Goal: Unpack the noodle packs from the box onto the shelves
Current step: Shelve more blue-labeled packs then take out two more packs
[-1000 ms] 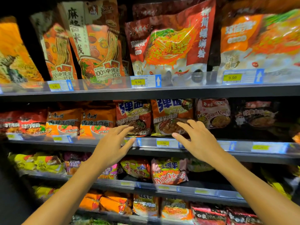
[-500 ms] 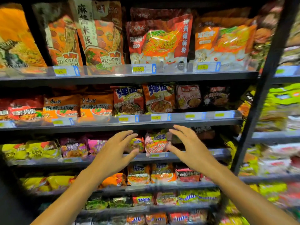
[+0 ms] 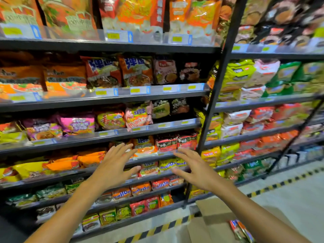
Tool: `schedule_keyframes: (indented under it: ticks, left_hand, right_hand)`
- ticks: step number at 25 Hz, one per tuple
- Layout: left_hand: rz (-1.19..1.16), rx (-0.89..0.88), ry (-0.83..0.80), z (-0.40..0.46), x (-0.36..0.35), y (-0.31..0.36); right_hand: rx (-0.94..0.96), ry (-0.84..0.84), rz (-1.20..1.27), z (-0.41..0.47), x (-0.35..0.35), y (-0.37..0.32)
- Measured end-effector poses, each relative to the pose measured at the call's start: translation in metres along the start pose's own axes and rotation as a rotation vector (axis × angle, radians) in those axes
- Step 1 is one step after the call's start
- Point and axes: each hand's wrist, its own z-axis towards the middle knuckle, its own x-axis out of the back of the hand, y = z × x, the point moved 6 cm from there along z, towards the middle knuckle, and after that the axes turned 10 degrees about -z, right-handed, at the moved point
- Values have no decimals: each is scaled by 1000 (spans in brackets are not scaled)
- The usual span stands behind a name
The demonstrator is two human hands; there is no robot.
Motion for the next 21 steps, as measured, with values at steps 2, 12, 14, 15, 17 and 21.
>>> schedule_keyframes:
  ticks: [2, 12, 14, 15, 17, 21]
  left_hand:
    - [-11, -35, -29, -2, -16, 35]
    - [-116, -245, -256, 29, -196, 319]
    - [-111, -305, -303, 33, -234, 377]
    - [-107, -335, -325, 34, -253, 404]
    - [-132, -349, -362, 36, -281, 448]
    - [-145, -342, -412, 50, -312, 496]
  right_hand:
    - [-57, -32, 1, -30, 2, 25]
    - [-418, -78, -8, -288, 22, 268]
    - [-512, -101, -18, -345, 24, 316]
    - [-551, -115, -18, -373, 26, 336]
    - [-579, -130, -5, -413, 29, 369]
    - [-555, -127, 17, -434, 31, 409]
